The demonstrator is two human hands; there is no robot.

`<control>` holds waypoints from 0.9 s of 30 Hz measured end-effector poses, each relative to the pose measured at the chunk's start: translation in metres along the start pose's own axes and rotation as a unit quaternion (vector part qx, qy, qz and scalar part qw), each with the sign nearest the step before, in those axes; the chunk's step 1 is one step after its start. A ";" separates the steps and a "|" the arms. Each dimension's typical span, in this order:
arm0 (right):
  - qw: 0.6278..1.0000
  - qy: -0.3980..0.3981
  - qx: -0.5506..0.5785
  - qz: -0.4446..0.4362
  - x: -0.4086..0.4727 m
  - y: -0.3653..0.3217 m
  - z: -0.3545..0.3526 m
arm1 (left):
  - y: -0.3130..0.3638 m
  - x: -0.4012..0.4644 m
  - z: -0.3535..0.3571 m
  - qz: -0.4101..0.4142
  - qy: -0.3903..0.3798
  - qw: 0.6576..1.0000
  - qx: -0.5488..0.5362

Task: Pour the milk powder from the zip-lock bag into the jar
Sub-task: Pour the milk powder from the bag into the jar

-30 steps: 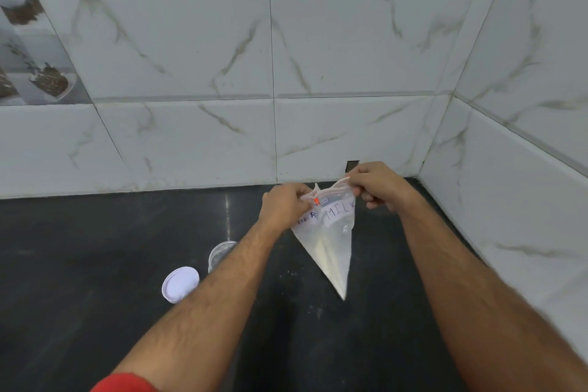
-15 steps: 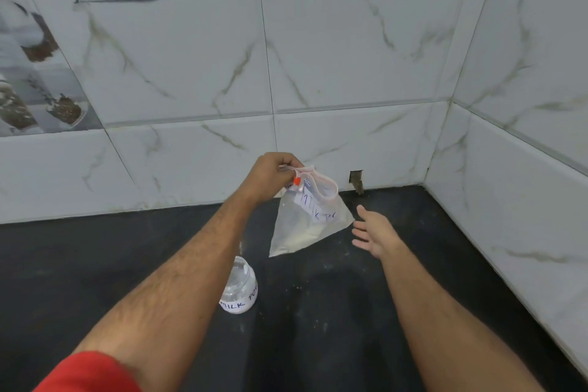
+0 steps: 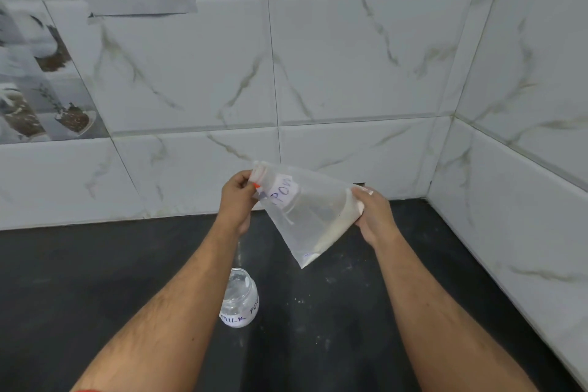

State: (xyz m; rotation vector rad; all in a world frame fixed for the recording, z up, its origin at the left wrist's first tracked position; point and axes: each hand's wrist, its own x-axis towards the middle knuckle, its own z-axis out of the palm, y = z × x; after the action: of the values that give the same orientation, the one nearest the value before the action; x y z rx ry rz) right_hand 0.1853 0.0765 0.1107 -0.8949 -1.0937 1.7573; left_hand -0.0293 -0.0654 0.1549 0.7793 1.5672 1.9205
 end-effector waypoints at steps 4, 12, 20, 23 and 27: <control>0.996 0.023 -0.062 -0.067 0.003 -0.021 0.007 | -0.007 -0.006 -0.008 -0.023 -0.017 0.999 -0.042; 0.969 0.015 -0.196 -0.150 0.001 -0.055 0.013 | -0.022 -0.007 -0.022 0.020 -0.039 0.996 0.082; 0.962 -0.041 -0.229 -0.143 0.002 -0.063 0.017 | -0.030 -0.005 -0.029 -0.004 -0.016 0.996 0.082; 0.967 -0.013 -0.216 -0.134 0.005 -0.062 0.014 | -0.033 -0.003 -0.032 -0.010 -0.013 0.997 0.081; 0.958 -0.082 -0.256 -0.104 0.000 -0.052 0.020 | -0.036 -0.002 -0.033 -0.013 -0.019 0.996 0.091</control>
State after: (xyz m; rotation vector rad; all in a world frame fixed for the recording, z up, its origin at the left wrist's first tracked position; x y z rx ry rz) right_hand 0.1829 0.0836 0.1660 -0.9034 -1.7359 1.4126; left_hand -0.0504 -0.0821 0.1140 0.8614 1.7387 1.7523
